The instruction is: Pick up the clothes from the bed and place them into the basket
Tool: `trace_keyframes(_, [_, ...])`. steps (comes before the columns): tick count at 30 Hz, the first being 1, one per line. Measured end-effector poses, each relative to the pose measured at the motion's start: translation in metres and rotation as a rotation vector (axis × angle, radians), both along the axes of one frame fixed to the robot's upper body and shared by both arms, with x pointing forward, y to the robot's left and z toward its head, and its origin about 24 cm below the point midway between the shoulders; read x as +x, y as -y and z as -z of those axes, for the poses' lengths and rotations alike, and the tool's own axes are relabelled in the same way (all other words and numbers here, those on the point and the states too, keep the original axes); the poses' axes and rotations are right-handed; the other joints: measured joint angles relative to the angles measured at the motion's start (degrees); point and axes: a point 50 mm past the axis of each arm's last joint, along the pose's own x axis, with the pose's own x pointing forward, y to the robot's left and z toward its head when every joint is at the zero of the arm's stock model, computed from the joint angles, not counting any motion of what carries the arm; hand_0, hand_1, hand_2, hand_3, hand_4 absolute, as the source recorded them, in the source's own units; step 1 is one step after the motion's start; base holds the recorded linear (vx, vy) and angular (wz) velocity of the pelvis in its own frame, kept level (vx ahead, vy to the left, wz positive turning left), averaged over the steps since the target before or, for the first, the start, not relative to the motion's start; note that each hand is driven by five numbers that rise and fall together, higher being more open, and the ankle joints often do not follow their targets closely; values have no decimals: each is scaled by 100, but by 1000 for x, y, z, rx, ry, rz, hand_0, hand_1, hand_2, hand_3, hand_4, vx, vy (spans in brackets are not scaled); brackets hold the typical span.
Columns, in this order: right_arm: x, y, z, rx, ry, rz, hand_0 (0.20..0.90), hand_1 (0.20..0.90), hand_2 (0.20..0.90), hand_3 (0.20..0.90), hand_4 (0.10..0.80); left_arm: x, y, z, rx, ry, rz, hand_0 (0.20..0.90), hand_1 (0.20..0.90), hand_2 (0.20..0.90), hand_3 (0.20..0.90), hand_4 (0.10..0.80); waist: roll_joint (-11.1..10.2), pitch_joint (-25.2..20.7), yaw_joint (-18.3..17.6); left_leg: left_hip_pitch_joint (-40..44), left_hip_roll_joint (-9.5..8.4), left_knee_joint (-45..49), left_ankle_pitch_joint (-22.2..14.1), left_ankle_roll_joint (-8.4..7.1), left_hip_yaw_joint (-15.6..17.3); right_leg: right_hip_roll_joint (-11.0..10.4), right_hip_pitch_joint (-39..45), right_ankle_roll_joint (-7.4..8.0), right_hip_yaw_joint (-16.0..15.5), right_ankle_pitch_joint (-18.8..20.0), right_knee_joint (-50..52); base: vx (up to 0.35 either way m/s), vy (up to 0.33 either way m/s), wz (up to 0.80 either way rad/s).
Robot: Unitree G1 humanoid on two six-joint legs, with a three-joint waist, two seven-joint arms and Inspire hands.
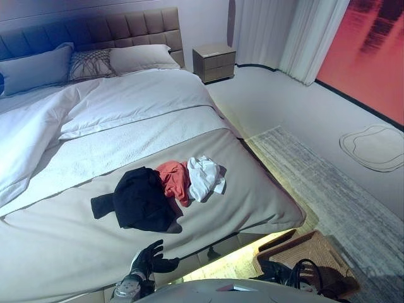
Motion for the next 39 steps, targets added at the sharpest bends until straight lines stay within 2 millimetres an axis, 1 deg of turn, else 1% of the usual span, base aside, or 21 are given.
trace_keyframes(9, [2,1,-1,-7,14,3,900,900,900,900,800,1,1,0,-13,2,9,900,900,900,900,800,11,17,5,-2,0,0,1,1,-1,0,1,0,-2,0,0,0,0,0])
trace_keyframes(13, [8,2,-3,-57,60,9,900,900,900,900,800,1,1,0,-21,4,15,900,900,900,900,800,34,44,8,7,-1,1,2,2,-4,1,8,1,-18,1,0,0,0,0])
trace_keyframes(17, [30,0,-11,-97,173,-45,900,900,900,900,800,3,2,-1,-21,7,30,900,900,900,900,800,65,92,16,0,0,0,2,3,-15,4,13,2,-35,2,0,0,0,0])
trace_keyframes(19, [47,-4,-19,-122,257,-99,900,900,900,900,800,4,3,-1,-18,11,38,900,900,900,900,800,67,106,22,-6,0,0,5,4,-35,5,16,2,-68,2,0,-32,-22,6])
trace_keyframes(21, [71,-8,-32,-161,371,-183,900,900,900,900,800,7,3,-3,-11,27,62,900,900,900,900,800,57,120,34,-12,-4,1,8,8,-89,8,28,1,-111,1,-1,-32,-28,10])
trace_keyframes(22, [78,-9,-37,-174,400,-208,900,900,900,900,800,8,3,-4,-8,38,76,900,900,900,900,800,57,127,45,-23,-6,0,10,10,-98,10,29,1,-121,1,-1,-20,-24,7])
trace_keyframes(23, [95,-11,-50,-205,485,-278,900,900,900,900,800,14,4,-8,3,75,117,900,900,900,900,800,56,187,63,-29,-9,1,18,22,-106,9,19,2,-124,2,-2,-6,-20,5])
trace_keyframes(24, [108,-11,-62,-231,555,-313,900,900,900,900,800,20,4,-12,10,106,146,900,900,900,900,800,51,232,101,-28,-11,1,37,48,-118,10,28,11,-134,8,-1,4,-18,6])
trace_keyframes(27, [149,-5,-105,-350,745,-437,900,900,900,900,800,37,3,-23,53,191,215,900,900,900,900,800,28,287,217,-17,-32,1,64,79,-170,4,77,29,-170,14,-1,37,-5,10])
trace_keyframes(29, [174,1,-130,-433,822,-482,900,900,900,900,800,44,-2,-30,94,229,255,900,900,900,900,800,13,302,258,-15,-49,1,80,87,-220,-6,104,53,-234,-2,-1,54,1,14])
trace_keyframes(32, [211,13,-173,-594,921,-522,900,900,900,900,800,56,-14,-42,165,293,291,900,900,900,900,800,-4,364,358,-78,-65,25,176,37,-316,-6,104,61,-340,-6,28,10,25,16])
trace_keyframes(33, [218,15,-183,-632,944,-530,900,900,900,900,800,59,-16,-45,181,307,293,900,900,900,900,800,-9,404,354,-98,-68,28,188,37,-350,-7,97,61,-382,-6,27,-79,40,27])
trace_keyframes(35, [238,17,-210,-704,1000,-528,900,900,900,900,800,69,-20,-53,236,347,306,900,900,900,900,800,25,574,388,-185,-87,35,311,-11,-485,-3,78,56,-486,-2,30,-167,63,31])
trace_keyframes(36, [246,18,-223,-739,1022,-526,900,900,900,900,800,75,-21,-58,266,368,327,900,900,900,900,800,49,636,421,-290,-91,37,377,-74,-573,-3,-12,61,-586,-7,32,-222,77,34])
trace_keyframes(37, [255,21,-238,-774,1046,-517,900,900,900,900,800,83,-20,-65,297,407,354,900,900,900,900,800,113,697,476,-468,-85,41,422,-102,-641,10,-158,62,-638,-7,53,-232,78,35])
trace_keyframes(38, [263,24,-255,-813,1072,-508,900,900,900,900,800,95,-18,-74,327,460,381,900,900,900,900,800,195,840,560,-686,-94,158,506,-179,-724,11,-332,61,-730,-6,164,-222,70,38])
trace_keyframes(39, [273,29,-276,-879,1092,-503,900,900,900,900,800,111,-13,-88,351,540,404,900,900,900,900,800,289,1065,615,-974,-117,361,581,-290,-805,0,-539,38,-801,-22,321,-153,50,30])
